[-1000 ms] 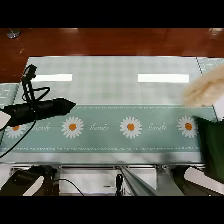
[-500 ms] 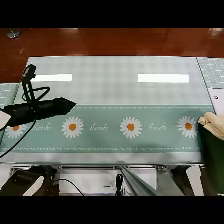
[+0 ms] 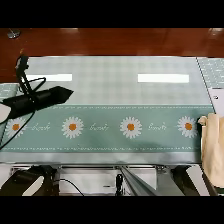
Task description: Fold the shirts.
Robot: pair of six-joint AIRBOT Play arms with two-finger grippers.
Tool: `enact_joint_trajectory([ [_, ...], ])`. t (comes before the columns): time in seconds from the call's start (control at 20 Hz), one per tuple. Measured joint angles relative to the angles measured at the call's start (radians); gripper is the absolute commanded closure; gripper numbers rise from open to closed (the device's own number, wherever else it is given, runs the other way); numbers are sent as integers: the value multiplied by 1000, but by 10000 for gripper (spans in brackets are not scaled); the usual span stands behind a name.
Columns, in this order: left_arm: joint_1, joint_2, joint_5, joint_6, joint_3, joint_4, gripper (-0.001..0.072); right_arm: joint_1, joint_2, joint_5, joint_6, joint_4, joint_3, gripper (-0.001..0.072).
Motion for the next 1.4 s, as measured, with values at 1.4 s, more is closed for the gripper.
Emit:
enact_joint_trajectory([
  [1.4,-61,-458,-345,-112,397,454,679,1384,-451,-517,95,-419,-79,694],
])
